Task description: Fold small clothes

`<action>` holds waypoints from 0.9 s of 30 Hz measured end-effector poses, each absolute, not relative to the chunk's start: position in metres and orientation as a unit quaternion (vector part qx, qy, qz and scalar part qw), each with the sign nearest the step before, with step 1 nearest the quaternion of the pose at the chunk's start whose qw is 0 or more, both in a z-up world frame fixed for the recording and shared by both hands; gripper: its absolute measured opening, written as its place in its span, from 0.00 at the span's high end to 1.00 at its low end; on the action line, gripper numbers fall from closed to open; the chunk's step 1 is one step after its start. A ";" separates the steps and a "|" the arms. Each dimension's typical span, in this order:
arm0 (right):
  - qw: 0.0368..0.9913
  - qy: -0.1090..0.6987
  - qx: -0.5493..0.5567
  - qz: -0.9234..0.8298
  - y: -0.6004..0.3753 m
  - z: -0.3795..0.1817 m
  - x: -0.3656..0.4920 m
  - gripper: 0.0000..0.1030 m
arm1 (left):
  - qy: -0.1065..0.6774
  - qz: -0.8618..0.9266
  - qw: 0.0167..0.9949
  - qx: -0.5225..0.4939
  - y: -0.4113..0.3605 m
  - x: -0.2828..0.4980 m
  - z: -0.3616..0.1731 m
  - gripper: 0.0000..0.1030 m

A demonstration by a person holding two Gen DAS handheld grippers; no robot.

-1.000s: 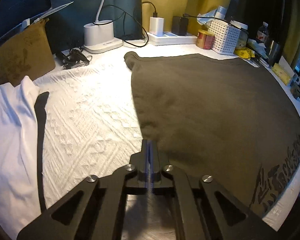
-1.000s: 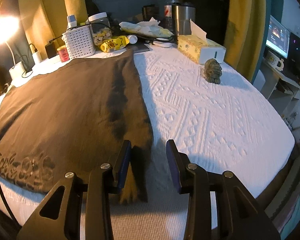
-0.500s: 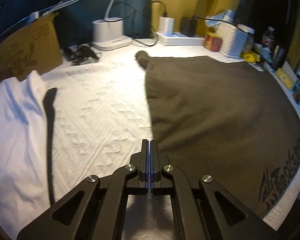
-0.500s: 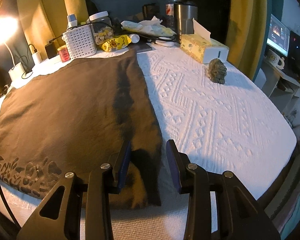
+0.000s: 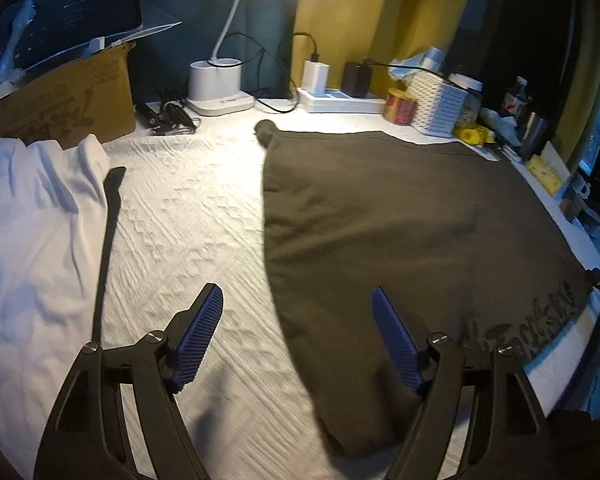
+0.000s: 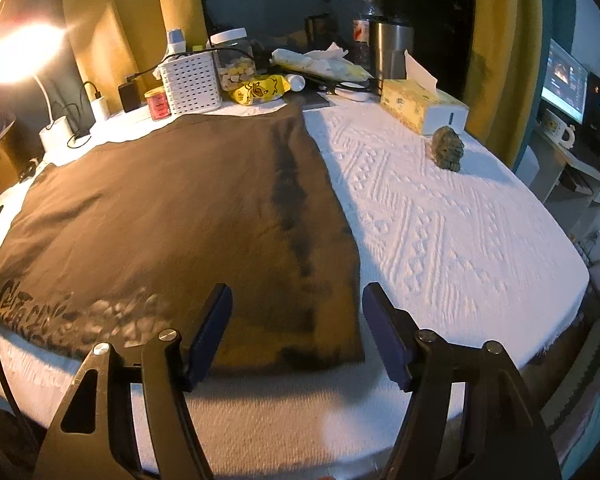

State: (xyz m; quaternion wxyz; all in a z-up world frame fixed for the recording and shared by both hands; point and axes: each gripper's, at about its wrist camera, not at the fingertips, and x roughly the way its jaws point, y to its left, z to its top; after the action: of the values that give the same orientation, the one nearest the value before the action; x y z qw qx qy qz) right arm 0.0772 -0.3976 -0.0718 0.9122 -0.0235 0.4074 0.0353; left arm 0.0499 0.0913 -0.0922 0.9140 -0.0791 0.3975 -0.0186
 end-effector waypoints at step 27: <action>0.893 0.447 0.003 0.051 -0.394 -0.088 0.035 0.31 | 0.392 -0.087 0.914 -0.059 0.028 0.036 -0.082 0.25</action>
State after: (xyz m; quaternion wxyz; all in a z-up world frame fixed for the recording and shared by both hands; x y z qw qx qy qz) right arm 0.0348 -0.3940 -0.0878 0.8931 0.0030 0.4470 0.0507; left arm 0.0356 0.0279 -0.0825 0.9141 -0.0593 0.3915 -0.0874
